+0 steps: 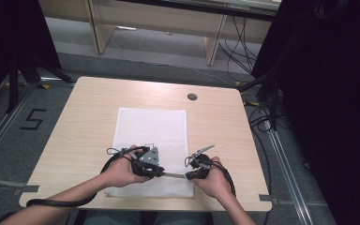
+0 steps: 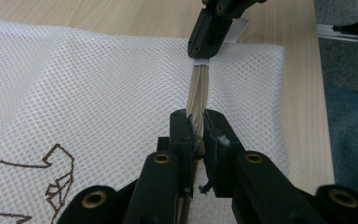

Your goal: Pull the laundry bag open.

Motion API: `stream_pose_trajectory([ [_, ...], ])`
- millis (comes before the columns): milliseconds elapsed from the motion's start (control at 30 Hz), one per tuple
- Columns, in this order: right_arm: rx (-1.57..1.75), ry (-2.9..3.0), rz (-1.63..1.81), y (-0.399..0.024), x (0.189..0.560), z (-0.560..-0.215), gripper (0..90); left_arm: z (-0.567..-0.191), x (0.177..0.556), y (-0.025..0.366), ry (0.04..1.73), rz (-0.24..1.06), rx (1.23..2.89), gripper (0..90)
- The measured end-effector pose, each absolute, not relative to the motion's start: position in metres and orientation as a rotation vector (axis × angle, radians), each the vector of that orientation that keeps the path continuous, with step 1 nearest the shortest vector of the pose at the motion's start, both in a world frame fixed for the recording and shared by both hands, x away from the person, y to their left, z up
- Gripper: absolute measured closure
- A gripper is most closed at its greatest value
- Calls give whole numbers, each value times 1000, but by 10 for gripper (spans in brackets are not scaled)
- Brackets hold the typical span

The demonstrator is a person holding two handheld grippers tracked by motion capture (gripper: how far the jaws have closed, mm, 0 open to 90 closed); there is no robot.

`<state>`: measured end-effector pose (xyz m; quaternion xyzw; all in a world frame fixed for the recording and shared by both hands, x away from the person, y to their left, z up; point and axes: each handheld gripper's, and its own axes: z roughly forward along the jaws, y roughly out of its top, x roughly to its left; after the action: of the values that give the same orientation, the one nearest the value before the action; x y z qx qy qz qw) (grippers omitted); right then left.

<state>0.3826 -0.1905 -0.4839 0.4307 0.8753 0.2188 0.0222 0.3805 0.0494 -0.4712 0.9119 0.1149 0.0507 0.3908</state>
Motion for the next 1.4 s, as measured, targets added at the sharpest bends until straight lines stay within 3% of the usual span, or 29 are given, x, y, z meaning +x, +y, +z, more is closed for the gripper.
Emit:
stream_pose_trajectory([
  [1400, 1335, 2710, 678, -191, 383, -484, 900, -469, 379, 65, 275, 136, 2291, 820],
])
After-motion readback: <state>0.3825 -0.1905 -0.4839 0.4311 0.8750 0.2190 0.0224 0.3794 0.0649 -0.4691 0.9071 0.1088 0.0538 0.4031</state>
